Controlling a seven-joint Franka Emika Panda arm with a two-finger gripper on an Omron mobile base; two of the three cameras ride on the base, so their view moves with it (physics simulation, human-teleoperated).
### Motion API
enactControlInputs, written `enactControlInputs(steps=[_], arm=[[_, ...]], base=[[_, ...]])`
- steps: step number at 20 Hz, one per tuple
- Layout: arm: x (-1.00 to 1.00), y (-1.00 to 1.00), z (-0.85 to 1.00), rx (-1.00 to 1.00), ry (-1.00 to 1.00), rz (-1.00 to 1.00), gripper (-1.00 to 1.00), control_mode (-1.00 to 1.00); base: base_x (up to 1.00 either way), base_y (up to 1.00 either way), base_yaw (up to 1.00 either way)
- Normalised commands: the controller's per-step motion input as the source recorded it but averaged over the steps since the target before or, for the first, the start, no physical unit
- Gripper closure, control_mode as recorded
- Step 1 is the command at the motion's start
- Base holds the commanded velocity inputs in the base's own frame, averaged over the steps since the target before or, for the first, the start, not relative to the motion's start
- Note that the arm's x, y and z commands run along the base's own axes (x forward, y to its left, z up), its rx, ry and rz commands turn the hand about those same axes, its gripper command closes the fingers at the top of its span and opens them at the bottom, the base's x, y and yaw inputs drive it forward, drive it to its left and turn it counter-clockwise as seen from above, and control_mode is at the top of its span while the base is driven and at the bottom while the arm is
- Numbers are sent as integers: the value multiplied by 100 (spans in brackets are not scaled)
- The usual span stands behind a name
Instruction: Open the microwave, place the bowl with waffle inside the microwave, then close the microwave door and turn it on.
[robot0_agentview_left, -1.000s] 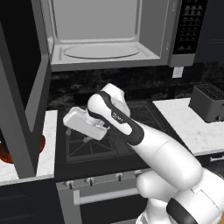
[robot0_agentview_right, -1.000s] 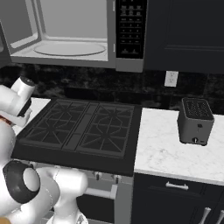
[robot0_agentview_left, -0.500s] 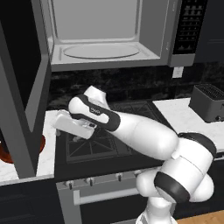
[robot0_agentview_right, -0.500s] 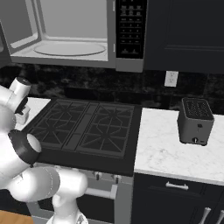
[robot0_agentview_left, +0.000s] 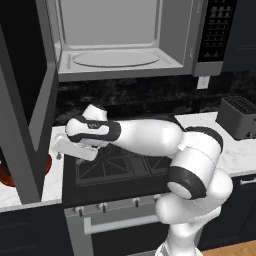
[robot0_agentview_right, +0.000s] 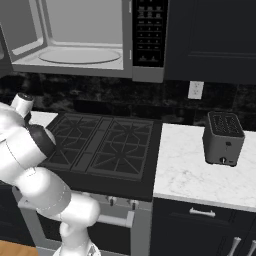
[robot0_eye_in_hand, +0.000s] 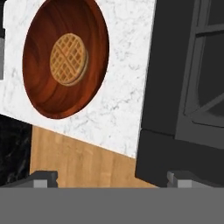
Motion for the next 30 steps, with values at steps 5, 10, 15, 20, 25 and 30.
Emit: enactControlInputs(steps=[5, 10, 15, 20, 25, 30], arm=[[34, 40, -25, -7, 0, 0, -100, -100], [38, 32, -22, -6, 0, 0, -100, -100], [33, 17, -7, -2, 1, 0, -100, -100], [28, 12, -10, -1, 0, 0, -100, -100], [10, 1, -30, -1, 0, 0, -100, -100], [10, 8, -31, -3, 0, 0, -100, -100]], base=[[0, 0, 0], [0, 0, 0], [0, 0, 0], [0, 0, 0], [0, 0, 0], [0, 0, 0]])
